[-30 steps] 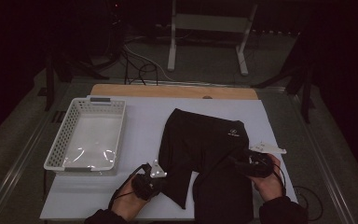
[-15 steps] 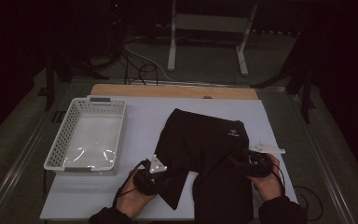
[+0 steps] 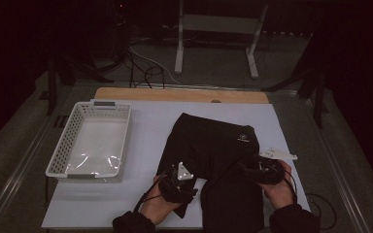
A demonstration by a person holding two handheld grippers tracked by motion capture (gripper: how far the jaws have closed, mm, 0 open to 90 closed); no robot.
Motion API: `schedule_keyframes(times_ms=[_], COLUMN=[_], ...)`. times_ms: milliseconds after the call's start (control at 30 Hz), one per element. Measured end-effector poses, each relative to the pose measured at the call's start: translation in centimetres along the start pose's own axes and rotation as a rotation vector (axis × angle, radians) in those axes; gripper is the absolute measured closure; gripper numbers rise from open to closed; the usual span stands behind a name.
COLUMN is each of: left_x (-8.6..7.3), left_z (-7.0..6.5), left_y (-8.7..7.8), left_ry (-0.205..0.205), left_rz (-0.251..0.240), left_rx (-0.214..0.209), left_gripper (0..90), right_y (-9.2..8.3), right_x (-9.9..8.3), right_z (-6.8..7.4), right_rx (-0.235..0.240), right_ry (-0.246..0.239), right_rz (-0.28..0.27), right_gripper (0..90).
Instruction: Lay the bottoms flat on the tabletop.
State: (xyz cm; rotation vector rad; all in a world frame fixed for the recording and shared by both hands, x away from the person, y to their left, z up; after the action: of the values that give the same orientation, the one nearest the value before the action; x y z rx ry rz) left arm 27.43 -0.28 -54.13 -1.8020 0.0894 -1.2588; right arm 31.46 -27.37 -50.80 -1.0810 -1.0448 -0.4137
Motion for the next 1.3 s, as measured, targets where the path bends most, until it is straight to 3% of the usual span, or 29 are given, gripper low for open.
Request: schedule_keyframes(times_ms=[67, 133, 233, 300, 467, 567, 667, 700, 767, 933, 1067, 1300], left_x=[0.1, 0.2, 0.2, 0.0, -0.8, -1.2, -1.5, -2.0, -2.4, -3.1, -2.3, -0.7], left_z=[0.0, -0.1, -0.3, -0.4, -0.5, -0.7, -1.0, -1.3, -1.4, -0.7, -0.3, -0.6], left_y=[0.2, 0.2, 0.2, 0.0, -1.1, -1.7, -2.3, -2.9, -3.3, -3.9, -3.5, -0.8], left_ry=[0.02, 0.049, 0.072, 0.072, 0.063, 0.071, 0.087, 0.116, 0.131, 0.097, 0.056, 0.067], left_rz=[0.005, 0.012, 0.02, 0.027, 0.048, 0.054, 0.064, 0.085, 0.099, 0.086, 0.039, 0.023], left_rx=[0.022, 0.047, 0.022, -0.007, -0.069, -0.082, -0.09, -0.103, -0.112, -0.118, -0.12, -0.106], left_gripper=[49.9, 61.1, 82.1, 87.4, 88.3, 88.2, 88.1, 87.9, 88.0, 86.2, 69.0, 63.2], right_y=[0.0, 0.0, 0.1, 0.0, 0.0, 0.0, 0.0, 0.0, -0.1, -0.1, 0.0, 0.0], right_x=[0.0, 0.0, 0.0, 0.0, 0.0, 0.0, 0.0, 0.0, 0.0, 0.0, 0.0, 0.0], right_z=[0.0, 0.0, 0.0, 0.0, -0.1, -0.1, -0.2, -0.2, -0.2, -0.2, -0.1, -0.1], right_rx=[-0.004, -0.002, -0.002, -0.002, -0.004, 0.0, -0.005, -0.006, -0.006, -0.008, -0.005, -0.006], right_ry=[0.001, 0.003, 0.002, 0.002, 0.002, 0.004, 0.005, 0.006, 0.007, 0.01, 0.006, 0.004], right_rz=[-0.001, -0.001, 0.0, 0.0, -0.002, -0.001, -0.001, -0.003, -0.004, -0.005, -0.002, -0.002], right_gripper=[24.4, 24.5, 24.5, 24.4, 24.5, 24.5, 24.5, 24.5, 24.5, 24.4, 24.5, 24.5])
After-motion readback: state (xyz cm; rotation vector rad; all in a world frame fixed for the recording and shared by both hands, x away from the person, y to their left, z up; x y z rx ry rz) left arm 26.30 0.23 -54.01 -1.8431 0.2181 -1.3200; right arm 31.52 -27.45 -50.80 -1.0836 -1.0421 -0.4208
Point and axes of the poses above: each handheld gripper's, and its own axes: y roughly forward along the jaws, x roughly out of its top, z roughly to its left, the point moved 4 cm from there along y, roughly forward along the jaws, and after that the axes turned 6 degrees about -z, right-handed, at the moved point
